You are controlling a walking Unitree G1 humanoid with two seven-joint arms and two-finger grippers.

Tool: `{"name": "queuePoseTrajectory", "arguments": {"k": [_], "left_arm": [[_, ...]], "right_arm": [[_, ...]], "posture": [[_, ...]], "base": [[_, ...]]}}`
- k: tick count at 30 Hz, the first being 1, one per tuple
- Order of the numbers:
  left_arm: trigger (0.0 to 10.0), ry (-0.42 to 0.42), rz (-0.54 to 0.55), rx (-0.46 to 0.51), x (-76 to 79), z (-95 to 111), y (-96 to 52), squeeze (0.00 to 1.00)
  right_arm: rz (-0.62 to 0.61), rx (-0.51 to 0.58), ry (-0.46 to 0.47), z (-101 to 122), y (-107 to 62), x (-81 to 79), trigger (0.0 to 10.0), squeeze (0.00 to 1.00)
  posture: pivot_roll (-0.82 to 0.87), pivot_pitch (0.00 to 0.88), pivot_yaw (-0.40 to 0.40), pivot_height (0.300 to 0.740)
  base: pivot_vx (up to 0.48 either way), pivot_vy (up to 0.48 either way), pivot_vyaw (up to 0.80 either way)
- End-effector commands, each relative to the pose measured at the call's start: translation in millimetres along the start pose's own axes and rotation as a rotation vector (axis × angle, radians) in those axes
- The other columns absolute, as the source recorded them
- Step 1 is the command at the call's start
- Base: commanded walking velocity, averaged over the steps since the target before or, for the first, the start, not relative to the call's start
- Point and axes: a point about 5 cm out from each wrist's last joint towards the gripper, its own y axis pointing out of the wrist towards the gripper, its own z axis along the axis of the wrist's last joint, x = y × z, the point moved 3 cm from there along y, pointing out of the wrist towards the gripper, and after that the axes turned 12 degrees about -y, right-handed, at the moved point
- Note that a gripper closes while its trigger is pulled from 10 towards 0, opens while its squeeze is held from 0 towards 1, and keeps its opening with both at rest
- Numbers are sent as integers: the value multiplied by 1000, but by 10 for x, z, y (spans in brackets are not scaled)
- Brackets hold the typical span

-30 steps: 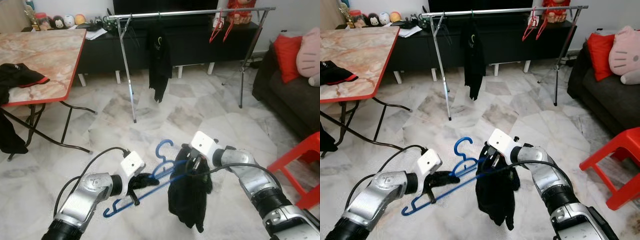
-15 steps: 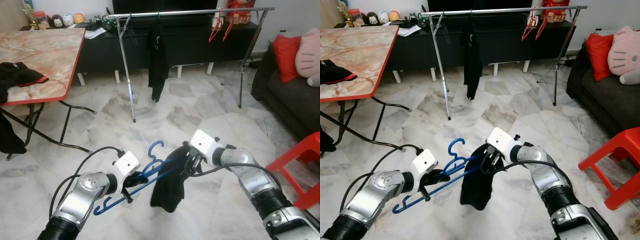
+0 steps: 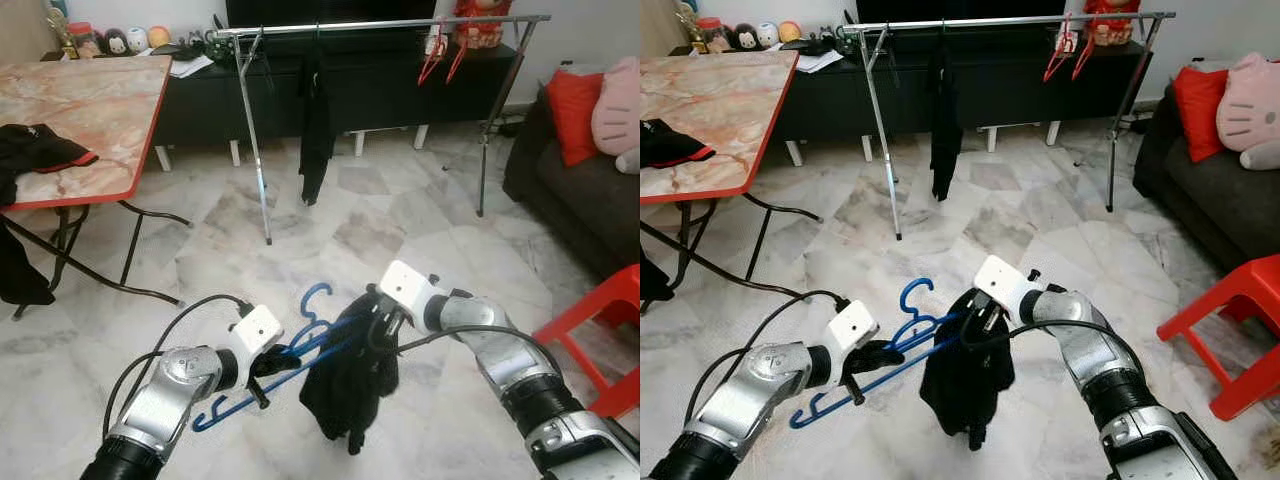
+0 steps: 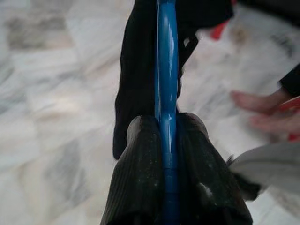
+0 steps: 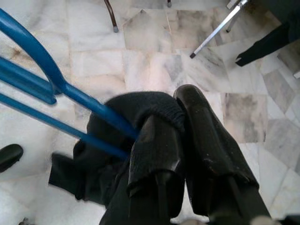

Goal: Hang hanger

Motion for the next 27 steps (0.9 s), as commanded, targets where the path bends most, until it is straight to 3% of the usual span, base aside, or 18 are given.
{"name": "queuePoseTrajectory", "arguments": {"k": [1,12,27], "left_arm": [[10000,-15,-52,46,60,96,-43,0],[10000,-14,-140,-19,112,-1,-179,0],[10000,-1,-47,0,75,17,10,0]], "right_arm": [[-10,38,-21,94,-13,43,10000,0],[-6,41,-53,102,-72,138,10000,0],[93,119,-83,302,-125,18,10000,0]], "posture": [[-78,0,-43,740],[-75,0,-44,740],[-82,0,-43,740]], "base": [[0,0,0],[0,0,0],[0,0,0]]}}
